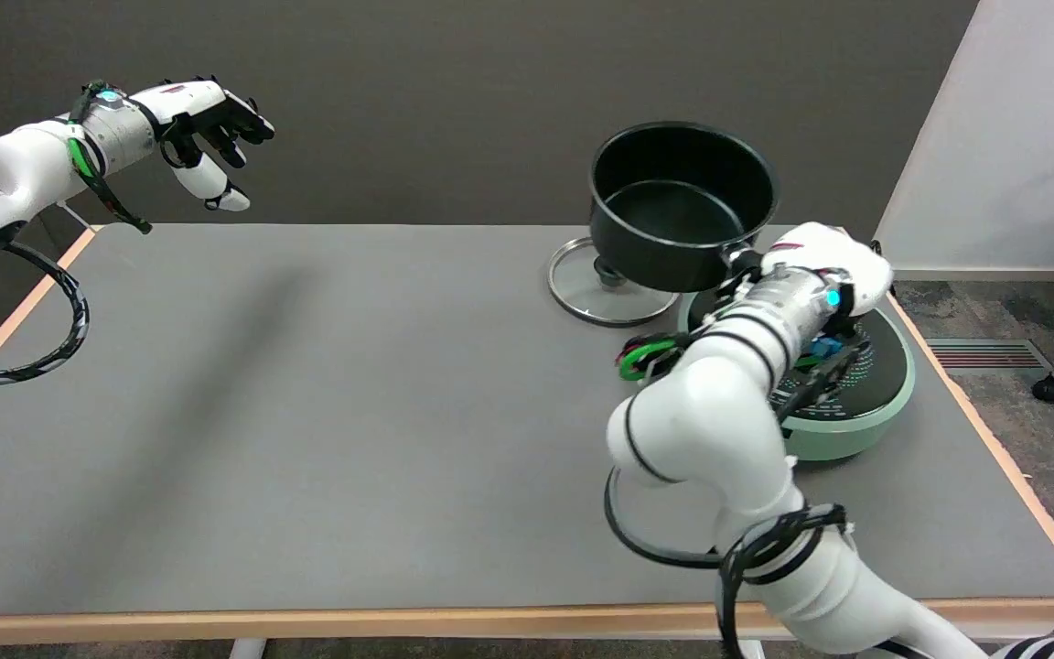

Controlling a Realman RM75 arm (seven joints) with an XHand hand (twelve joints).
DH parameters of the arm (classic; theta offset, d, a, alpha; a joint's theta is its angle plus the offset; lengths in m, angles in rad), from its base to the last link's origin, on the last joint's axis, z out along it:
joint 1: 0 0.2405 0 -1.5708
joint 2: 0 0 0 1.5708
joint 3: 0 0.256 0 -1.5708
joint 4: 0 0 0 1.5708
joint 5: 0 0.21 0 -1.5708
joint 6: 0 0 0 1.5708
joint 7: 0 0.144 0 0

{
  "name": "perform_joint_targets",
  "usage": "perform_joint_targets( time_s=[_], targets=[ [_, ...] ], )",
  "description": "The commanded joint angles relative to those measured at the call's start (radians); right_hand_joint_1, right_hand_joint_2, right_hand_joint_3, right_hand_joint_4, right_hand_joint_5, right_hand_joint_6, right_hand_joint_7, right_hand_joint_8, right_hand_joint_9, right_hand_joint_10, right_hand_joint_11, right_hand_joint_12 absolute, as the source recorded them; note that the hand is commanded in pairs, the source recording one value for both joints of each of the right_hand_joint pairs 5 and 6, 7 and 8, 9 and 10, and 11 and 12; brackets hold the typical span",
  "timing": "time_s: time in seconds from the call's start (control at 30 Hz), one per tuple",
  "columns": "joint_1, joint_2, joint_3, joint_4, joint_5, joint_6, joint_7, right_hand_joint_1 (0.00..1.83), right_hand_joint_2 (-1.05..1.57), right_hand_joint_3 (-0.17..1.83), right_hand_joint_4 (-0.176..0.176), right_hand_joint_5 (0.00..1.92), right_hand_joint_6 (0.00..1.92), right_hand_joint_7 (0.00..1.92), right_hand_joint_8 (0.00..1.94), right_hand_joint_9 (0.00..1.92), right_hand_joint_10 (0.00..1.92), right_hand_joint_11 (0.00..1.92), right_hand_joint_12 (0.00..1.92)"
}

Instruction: Place the pot onto the table.

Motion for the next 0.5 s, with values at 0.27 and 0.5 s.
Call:
perform_joint_targets(
  time_s=[0.27, 0.5],
  targets=[
    [-0.009, -0.291, -0.196, -0.467, -0.152, 0.172, 0.366, 0.98, 1.24, 0.68, -0.072, 1.82, 1.82, 1.82, 1.82, 1.82, 1.82, 1.82, 1.82],
    [0.047, -0.321, -0.218, -0.623, -0.095, 0.171, 0.522, 0.98, 1.25, 0.66, -0.073, 1.81, 1.81, 1.81, 1.81, 1.81, 1.81, 1.81, 1.81]
  ],
)
